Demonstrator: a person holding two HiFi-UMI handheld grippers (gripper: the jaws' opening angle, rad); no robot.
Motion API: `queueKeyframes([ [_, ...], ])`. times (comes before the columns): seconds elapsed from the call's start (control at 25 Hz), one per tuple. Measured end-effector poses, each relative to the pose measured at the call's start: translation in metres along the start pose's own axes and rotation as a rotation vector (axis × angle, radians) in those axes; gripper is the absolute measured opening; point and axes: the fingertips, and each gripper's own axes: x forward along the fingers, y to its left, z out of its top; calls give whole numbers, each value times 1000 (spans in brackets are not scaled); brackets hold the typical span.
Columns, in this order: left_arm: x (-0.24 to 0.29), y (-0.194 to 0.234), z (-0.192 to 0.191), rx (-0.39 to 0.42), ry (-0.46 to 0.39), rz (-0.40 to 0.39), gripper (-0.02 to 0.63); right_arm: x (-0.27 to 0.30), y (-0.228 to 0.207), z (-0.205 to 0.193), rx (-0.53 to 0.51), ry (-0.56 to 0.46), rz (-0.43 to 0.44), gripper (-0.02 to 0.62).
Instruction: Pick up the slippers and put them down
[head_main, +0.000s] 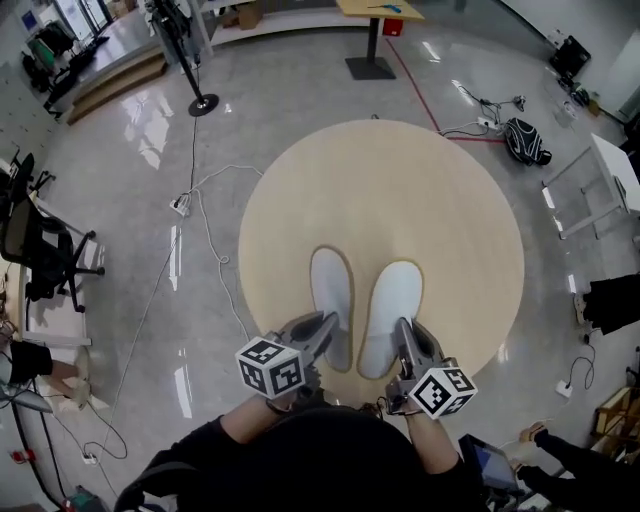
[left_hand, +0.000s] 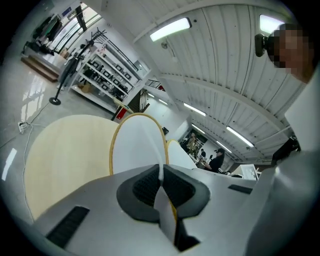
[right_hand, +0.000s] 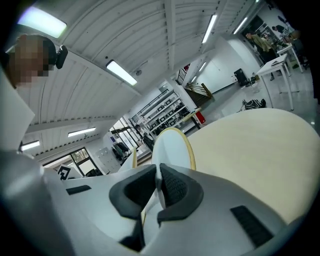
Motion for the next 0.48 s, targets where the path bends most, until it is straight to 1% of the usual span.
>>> queueKeyframes([
  [0.12, 18, -51, -21, 79, 30, -19, 31, -45, -20, 23, 54, -51, -1, 28],
  [0.2, 29, -83, -30, 124, 32, -32, 31, -77, -34, 43, 74, -98, -5, 28],
  [0.32, 42, -129, -42, 162, 17, -63, 31, -124, -50, 70, 52, -176, -6, 28],
  [0.48, 55, -184, -61, 206, -20, -113, 31, -177, -65, 86, -3, -223, 6, 28],
])
